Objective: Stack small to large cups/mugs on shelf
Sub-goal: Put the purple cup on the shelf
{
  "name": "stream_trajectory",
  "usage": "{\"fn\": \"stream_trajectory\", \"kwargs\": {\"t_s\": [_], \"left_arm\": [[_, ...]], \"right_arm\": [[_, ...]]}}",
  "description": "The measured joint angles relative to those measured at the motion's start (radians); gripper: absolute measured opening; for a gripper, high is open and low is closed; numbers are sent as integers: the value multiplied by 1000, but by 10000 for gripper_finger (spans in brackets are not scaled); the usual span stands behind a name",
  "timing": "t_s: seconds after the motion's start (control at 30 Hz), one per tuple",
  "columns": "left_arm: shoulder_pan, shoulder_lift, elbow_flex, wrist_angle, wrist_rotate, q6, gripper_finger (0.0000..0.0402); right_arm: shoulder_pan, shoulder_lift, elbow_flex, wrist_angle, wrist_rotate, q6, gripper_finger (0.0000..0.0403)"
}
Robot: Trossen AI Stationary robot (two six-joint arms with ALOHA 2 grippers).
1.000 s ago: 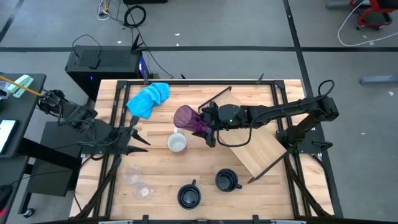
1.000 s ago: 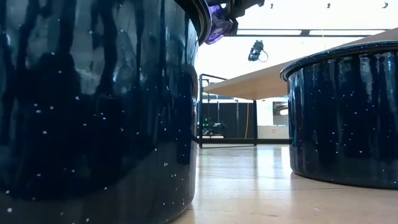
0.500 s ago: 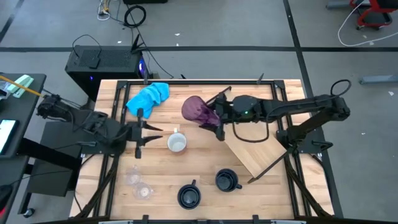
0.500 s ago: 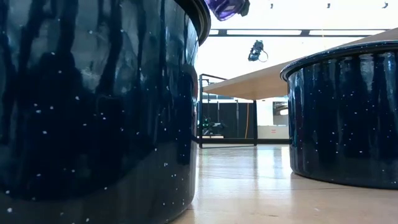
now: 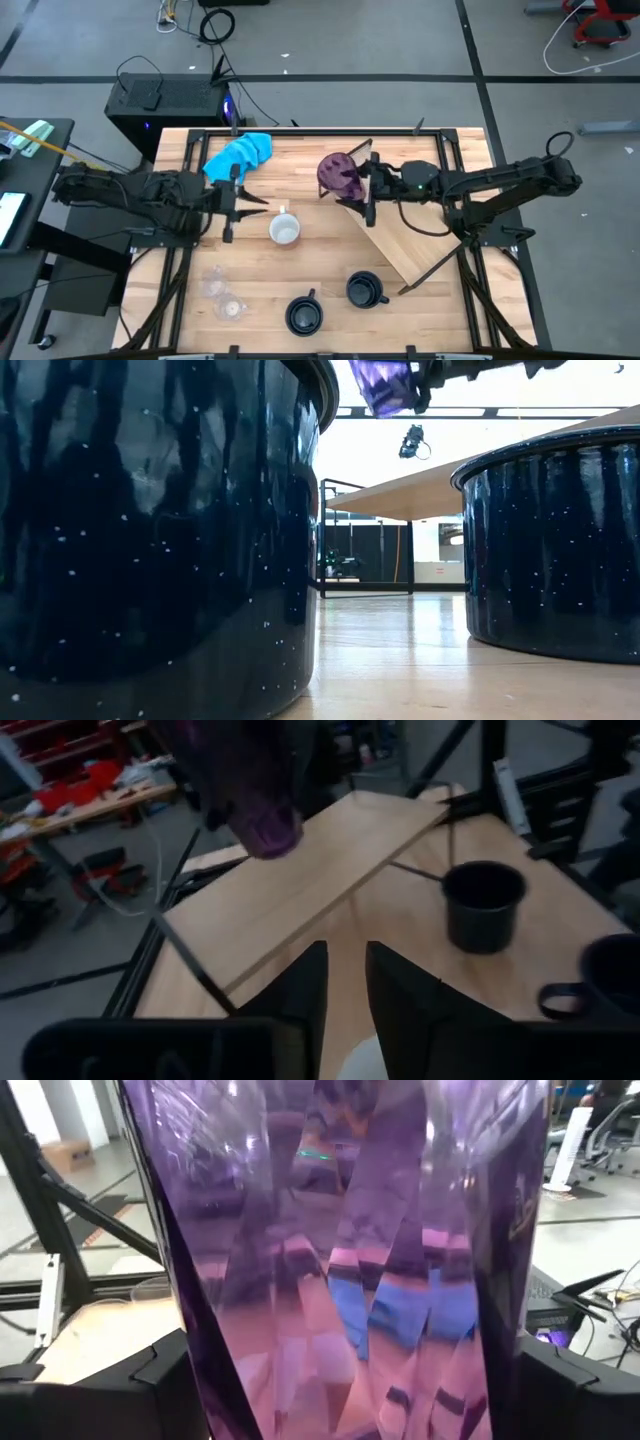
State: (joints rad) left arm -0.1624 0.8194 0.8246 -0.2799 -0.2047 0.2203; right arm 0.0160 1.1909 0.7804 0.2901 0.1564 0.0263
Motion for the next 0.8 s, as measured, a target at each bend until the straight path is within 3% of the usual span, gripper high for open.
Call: {"fn": "stream_trajectory", "kwargs": {"t_s": [0.27, 0.33, 0.43, 0.8], "left_arm": [[102, 142, 1, 68, 5, -7, 69], [135, 178, 14, 67, 58, -8, 75], [181, 237, 54, 71, 126, -7, 86], [263, 382, 227, 52, 190, 36, 129]], "right_arm": [[-44, 4, -153, 168, 0, 27, 348], [-47, 4, -171, 178, 3, 35, 348], [-47, 4, -206, 203, 2, 42, 348], [-58, 10, -315, 388, 15, 36, 348]]}}
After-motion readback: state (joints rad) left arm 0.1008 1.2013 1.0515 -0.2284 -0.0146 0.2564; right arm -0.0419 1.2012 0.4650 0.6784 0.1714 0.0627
